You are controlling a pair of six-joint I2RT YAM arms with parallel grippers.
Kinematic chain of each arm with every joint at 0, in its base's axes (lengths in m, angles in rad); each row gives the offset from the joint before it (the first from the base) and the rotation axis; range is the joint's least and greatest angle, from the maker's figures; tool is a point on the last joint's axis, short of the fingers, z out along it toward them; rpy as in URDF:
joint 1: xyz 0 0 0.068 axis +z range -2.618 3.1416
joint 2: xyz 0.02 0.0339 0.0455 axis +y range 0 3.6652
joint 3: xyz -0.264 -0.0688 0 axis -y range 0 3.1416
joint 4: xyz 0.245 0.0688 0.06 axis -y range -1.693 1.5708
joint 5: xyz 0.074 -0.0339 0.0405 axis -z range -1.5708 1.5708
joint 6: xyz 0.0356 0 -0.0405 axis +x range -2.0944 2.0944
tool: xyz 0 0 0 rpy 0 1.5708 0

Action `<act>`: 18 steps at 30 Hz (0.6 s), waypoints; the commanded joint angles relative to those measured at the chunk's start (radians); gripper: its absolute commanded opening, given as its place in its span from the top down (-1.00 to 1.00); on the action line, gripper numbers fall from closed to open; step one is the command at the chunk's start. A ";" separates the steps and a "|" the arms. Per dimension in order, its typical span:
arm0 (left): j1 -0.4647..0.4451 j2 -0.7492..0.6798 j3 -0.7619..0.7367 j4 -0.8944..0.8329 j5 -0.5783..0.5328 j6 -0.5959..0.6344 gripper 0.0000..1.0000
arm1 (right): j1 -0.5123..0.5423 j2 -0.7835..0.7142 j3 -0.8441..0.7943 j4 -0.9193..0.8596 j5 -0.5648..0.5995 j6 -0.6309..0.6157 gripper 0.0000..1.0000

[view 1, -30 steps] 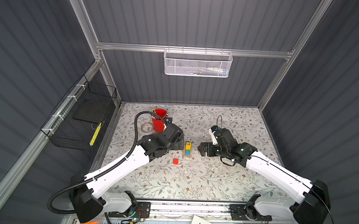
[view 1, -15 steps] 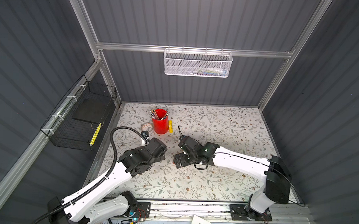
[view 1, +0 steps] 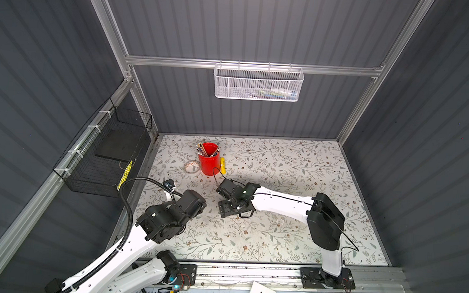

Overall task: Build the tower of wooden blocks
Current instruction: 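Withdraw the left gripper while the right gripper reaches to the red cube, then grasp the small red cube with the right gripper and lift it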

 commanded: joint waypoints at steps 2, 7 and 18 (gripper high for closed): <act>0.005 -0.021 0.002 -0.060 -0.054 -0.036 -0.99 | 0.006 0.064 0.057 -0.053 0.028 0.026 -0.56; 0.005 -0.031 0.008 -0.075 -0.071 -0.044 -0.99 | 0.006 0.122 0.096 -0.064 0.025 0.018 -0.47; 0.005 -0.029 0.011 -0.077 -0.066 -0.044 -0.99 | 0.005 0.192 0.134 -0.062 0.036 0.006 -0.24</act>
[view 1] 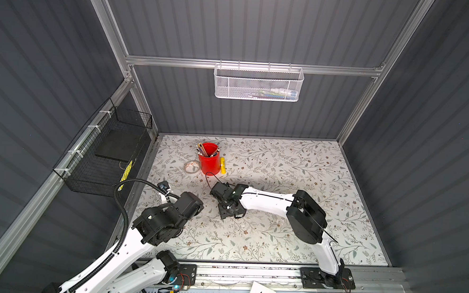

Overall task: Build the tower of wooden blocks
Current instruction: 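Grasp the small red cube with the right gripper and lift it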

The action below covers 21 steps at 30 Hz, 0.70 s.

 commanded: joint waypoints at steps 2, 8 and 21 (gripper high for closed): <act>0.004 -0.002 0.009 -0.026 -0.019 -0.016 -0.99 | 0.005 0.024 0.027 -0.006 -0.001 -0.011 -0.19; 0.005 0.003 0.005 -0.018 -0.016 -0.015 -0.99 | 0.005 0.035 0.033 0.019 -0.016 -0.048 -0.02; 0.004 0.018 0.008 -0.002 -0.002 -0.006 -0.99 | 0.005 0.028 0.020 0.026 -0.018 -0.139 0.15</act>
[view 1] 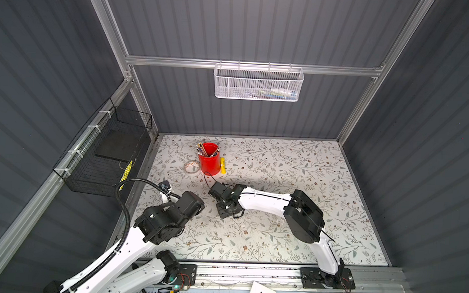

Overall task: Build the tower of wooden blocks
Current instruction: 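Grasp the small red cube with the right gripper and lift it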

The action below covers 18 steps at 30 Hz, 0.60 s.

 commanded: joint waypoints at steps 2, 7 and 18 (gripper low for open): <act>0.005 0.005 0.004 0.004 0.000 -0.004 -0.99 | 0.004 -0.003 -0.014 -0.017 -0.003 -0.034 0.18; 0.006 0.015 0.007 0.017 0.004 -0.001 -0.99 | 0.003 -0.013 -0.027 -0.017 0.004 -0.036 0.31; 0.004 0.017 0.030 0.013 0.004 0.008 -0.99 | -0.003 -0.092 -0.030 0.002 0.019 -0.068 0.54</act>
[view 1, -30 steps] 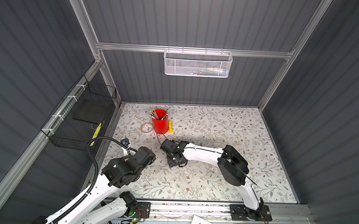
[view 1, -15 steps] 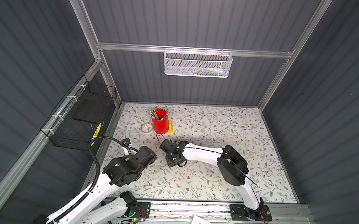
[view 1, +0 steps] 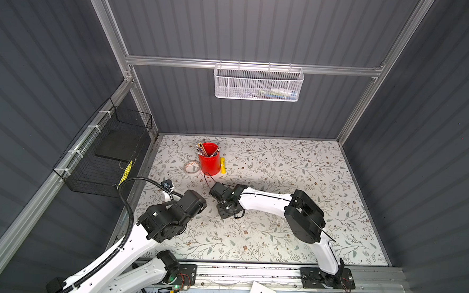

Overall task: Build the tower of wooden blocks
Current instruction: 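Grasp the small red cube with the right gripper and lift it, then carry the red cube over the stack and lower it onto the yellow cubes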

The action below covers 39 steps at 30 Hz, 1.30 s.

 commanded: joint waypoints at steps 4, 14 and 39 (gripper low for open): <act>0.006 -0.024 0.042 -0.026 -0.007 0.013 -1.00 | -0.005 -0.146 -0.025 -0.004 0.029 -0.019 0.57; 0.004 0.000 0.062 0.053 0.062 0.136 -0.99 | -0.059 -0.354 -0.062 -0.081 0.111 -0.021 0.60; 0.006 0.205 0.023 0.341 0.106 0.229 -0.99 | -0.224 -0.169 0.141 -0.265 0.140 0.266 0.68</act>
